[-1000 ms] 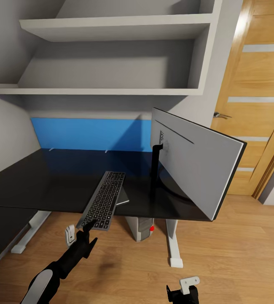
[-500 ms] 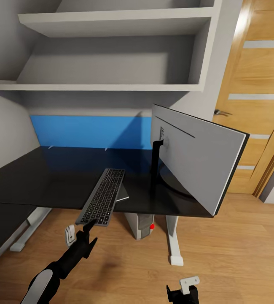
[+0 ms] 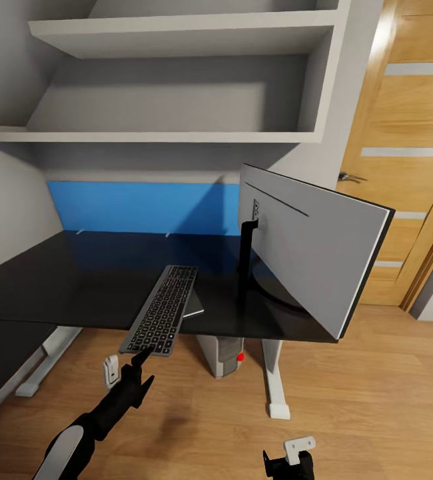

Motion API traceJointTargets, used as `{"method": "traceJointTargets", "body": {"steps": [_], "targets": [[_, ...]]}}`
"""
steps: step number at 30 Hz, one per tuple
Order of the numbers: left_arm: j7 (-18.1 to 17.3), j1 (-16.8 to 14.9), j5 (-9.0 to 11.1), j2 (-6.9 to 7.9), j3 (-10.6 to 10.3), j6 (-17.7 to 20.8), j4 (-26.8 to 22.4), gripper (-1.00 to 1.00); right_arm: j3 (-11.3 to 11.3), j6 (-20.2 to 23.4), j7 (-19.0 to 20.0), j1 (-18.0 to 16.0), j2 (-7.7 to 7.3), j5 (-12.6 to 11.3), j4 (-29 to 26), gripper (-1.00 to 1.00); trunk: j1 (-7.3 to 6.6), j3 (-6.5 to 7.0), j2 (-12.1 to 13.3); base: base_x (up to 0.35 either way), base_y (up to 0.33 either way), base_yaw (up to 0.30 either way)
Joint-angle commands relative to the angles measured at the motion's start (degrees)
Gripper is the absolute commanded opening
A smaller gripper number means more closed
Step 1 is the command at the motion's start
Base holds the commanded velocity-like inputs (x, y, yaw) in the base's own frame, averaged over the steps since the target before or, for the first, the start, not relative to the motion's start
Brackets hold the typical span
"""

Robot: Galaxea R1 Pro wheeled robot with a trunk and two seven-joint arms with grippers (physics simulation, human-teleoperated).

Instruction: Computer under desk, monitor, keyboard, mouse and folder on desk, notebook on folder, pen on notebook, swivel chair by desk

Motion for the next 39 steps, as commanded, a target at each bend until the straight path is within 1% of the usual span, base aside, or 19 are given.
{"method": "traceJointTargets", "body": {"steps": [1,19,30,39], "targets": [[-0.08,-0.02,0.29,0.00,0.08,0.33,0.02,1.00,0.49,-0.10,-0.37,-0.03,0.02,-0.15,0.02,1.00,-0.01,-0.05,-0.02,0.000,0.000,0.000],[-0.14,-0.04,0.29,-0.08,-0.01,0.32,0.02,1.00,0.49,-0.10,-0.39,-0.03,0.02,-0.11,0.02,1.00,-0.01,-0.05,-0.02,0.000,-0.001,0.000],[-0.14,-0.03,0.34,-0.08,0.01,0.33,0.03,1.00,0.49,-0.10,-0.40,-0.03,0.02,-0.11,0.03,1.00,-0.01,-0.05,-0.02,0.074,-0.082,0.000],[-0.14,-0.01,0.37,-0.08,-0.02,0.33,0.13,1.00,0.49,-0.10,-0.39,-0.03,0.02,-0.11,0.04,1.00,-0.01,-0.05,-0.02,0.020,-0.021,0.000]]}}
